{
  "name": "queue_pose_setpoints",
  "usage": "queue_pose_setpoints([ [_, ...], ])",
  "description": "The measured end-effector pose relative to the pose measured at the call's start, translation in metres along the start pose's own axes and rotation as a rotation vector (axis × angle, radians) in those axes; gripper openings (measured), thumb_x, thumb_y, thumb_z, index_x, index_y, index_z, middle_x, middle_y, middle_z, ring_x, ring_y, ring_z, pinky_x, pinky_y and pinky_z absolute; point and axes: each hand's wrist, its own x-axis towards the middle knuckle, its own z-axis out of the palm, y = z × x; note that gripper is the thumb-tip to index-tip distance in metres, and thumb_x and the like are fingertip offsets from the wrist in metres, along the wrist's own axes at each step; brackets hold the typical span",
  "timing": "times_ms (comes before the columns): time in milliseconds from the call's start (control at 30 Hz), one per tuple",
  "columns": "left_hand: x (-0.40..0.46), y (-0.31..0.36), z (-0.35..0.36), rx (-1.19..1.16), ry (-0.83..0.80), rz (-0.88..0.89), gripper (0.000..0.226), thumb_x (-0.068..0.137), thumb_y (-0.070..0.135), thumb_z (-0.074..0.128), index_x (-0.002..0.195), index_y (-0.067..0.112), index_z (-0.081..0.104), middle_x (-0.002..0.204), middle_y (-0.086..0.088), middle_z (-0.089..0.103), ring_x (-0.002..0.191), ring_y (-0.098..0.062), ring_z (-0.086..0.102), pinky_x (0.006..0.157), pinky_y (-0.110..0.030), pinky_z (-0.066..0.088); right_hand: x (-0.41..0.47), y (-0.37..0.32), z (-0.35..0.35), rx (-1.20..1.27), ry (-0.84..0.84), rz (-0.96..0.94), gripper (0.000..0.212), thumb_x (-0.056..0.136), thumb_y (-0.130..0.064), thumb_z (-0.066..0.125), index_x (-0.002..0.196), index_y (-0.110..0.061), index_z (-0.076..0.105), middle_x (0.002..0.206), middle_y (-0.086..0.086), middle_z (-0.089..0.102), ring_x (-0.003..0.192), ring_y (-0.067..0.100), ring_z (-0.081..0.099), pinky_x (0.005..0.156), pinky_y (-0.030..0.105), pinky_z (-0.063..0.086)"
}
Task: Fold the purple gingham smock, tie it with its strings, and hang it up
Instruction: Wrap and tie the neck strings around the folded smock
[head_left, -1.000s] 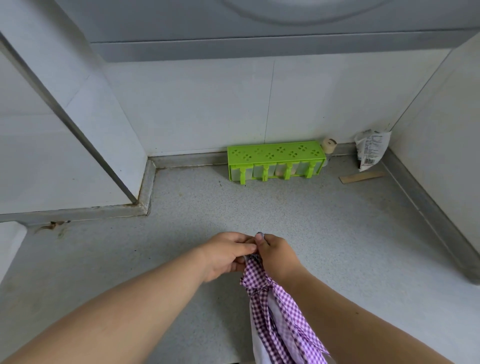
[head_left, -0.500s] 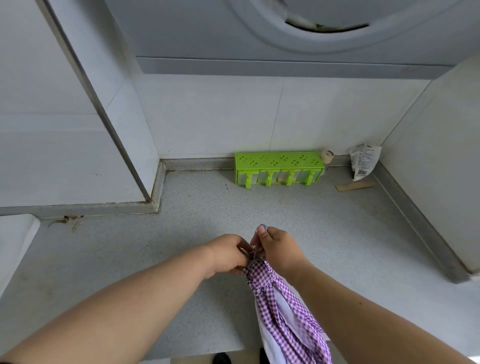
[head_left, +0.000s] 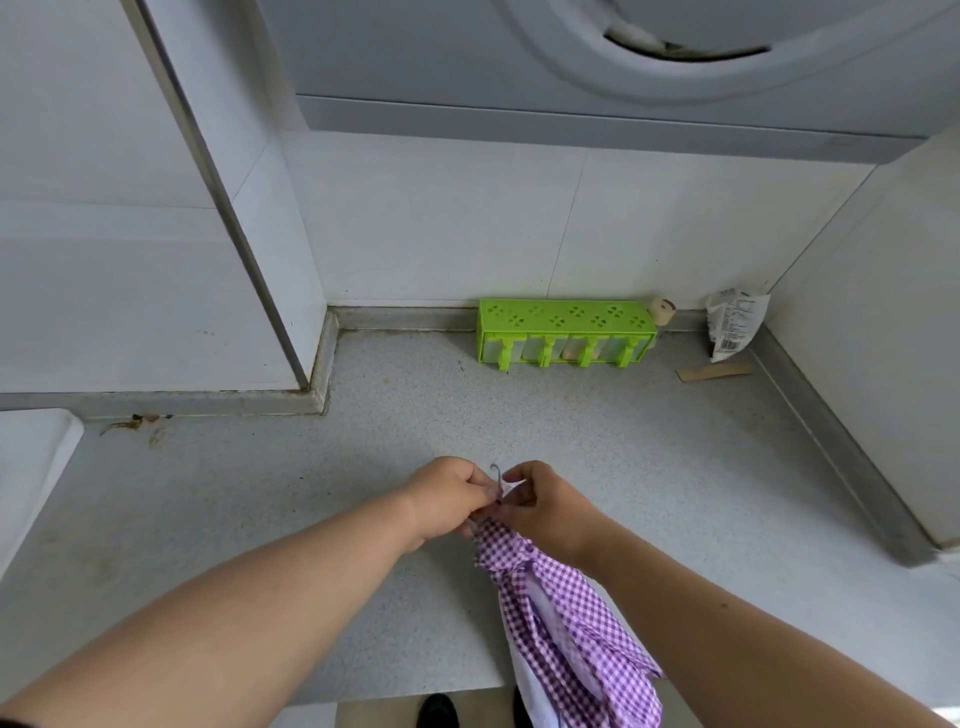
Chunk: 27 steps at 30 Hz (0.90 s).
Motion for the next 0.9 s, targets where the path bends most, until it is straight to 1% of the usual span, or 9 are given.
queue_pose_setpoints([
  [67, 0.001, -0.003, -0.004, 0.112, 0.026, 0.019, 0.017, 0.105, 0.028, 0.064, 0.094, 0.02, 0.073, 0.091, 0.001, 0.076, 0.08, -0.017, 0.072, 0.073, -0.034, 0.061, 0.002, 0.004, 0.007, -0.073, -0.034, 0.017, 0.047, 0.092, -0.031, 0.074, 0.134, -0.027, 0.054, 0.108, -0.01, 0.07, 0.095, 0.006, 0.069, 0.085, 0.026, 0.06],
  [167, 0.003, -0.005, -0.005, 0.42, 0.08, 0.11, 0.022, 0.107, 0.035, 0.059, 0.089, 0.025, 0.068, 0.091, 0.003, 0.073, 0.083, -0.016, 0.069, 0.072, -0.031, 0.053, 0.01, -0.001, 0.014, -0.324, -0.045, 0.06, 0.031, 0.099, -0.03, 0.064, 0.129, -0.025, 0.066, 0.115, -0.005, 0.072, 0.102, 0.014, 0.07, 0.093, 0.031, 0.058],
  [300, 0.006, -0.002, -0.007, 0.396, 0.091, 0.075, 0.027, 0.109, 0.036, 0.053, 0.083, 0.033, 0.057, 0.086, 0.004, 0.064, 0.075, -0.01, 0.058, 0.063, -0.028, 0.042, 0.019, -0.015, 0.03, -0.541, -0.153, 0.049, 0.033, 0.107, -0.028, 0.048, 0.127, -0.013, 0.07, 0.123, 0.006, 0.07, 0.112, 0.024, 0.066, 0.095, 0.031, 0.049],
  [467, 0.019, -0.025, -0.018, 0.259, 0.317, -0.157, 0.026, 0.104, 0.034, 0.053, 0.109, 0.012, 0.066, 0.108, -0.006, 0.069, 0.083, -0.02, 0.061, 0.074, -0.036, 0.049, 0.024, 0.003, 0.04, -0.075, 0.044, 0.1, 0.032, 0.106, -0.03, 0.047, 0.099, -0.015, 0.073, 0.088, 0.001, 0.073, 0.066, 0.009, 0.06, 0.063, 0.024, 0.047],
  [533, 0.017, -0.041, -0.022, 0.25, 0.24, -0.34, 0.04, 0.104, 0.033, 0.05, 0.122, 0.001, 0.066, 0.124, -0.017, 0.069, 0.106, -0.036, 0.067, 0.09, -0.039, 0.052, 0.021, 0.006, 0.04, 0.157, 0.115, 0.127, 0.034, 0.107, -0.024, 0.046, 0.092, -0.011, 0.073, 0.072, -0.002, 0.072, 0.056, 0.007, 0.057, 0.057, 0.023, 0.046],
  [600, 0.02, -0.056, -0.02, 0.329, 0.126, -0.42, 0.051, 0.102, 0.042, 0.042, 0.132, 0.006, 0.063, 0.138, -0.018, 0.064, 0.122, -0.038, 0.063, 0.098, -0.038, 0.049, 0.021, 0.007, 0.036, 0.247, 0.116, 0.113, 0.034, 0.108, -0.023, 0.046, 0.091, -0.011, 0.073, 0.071, -0.003, 0.073, 0.062, 0.01, 0.06, 0.063, 0.026, 0.048],
  [767, 0.04, -0.063, -0.002, 0.383, 0.128, -0.453, 0.074, 0.096, 0.071, 0.051, 0.14, 0.013, 0.064, 0.141, -0.016, 0.065, 0.122, -0.033, 0.064, 0.097, -0.036, 0.049, 0.015, 0.013, 0.034, 0.246, 0.035, 0.003, 0.035, 0.109, -0.032, 0.048, 0.091, -0.019, 0.076, 0.082, 0.001, 0.077, 0.074, 0.017, 0.06, 0.073, 0.032, 0.047],
  [834, 0.048, -0.06, 0.005, 0.486, 0.107, -0.452, 0.069, 0.097, 0.068, 0.055, 0.137, 0.014, 0.066, 0.138, -0.012, 0.067, 0.121, -0.031, 0.066, 0.1, -0.036, 0.052, 0.014, 0.017, 0.03, 0.243, 0.016, -0.009, 0.035, 0.108, -0.034, 0.05, 0.09, -0.022, 0.077, 0.078, -0.001, 0.076, 0.072, 0.018, 0.057, 0.073, 0.032, 0.046],
  [900, 0.055, -0.057, 0.006, 0.539, 0.119, -0.427, 0.048, 0.104, 0.046, 0.056, 0.136, 0.012, 0.068, 0.136, -0.011, 0.068, 0.12, -0.031, 0.067, 0.101, -0.037, 0.054, 0.013, 0.019, 0.025, 0.248, 0.024, -0.005, 0.034, 0.108, -0.035, 0.05, 0.091, -0.024, 0.078, 0.081, 0.0, 0.077, 0.063, 0.013, 0.054, 0.066, 0.025, 0.044],
])
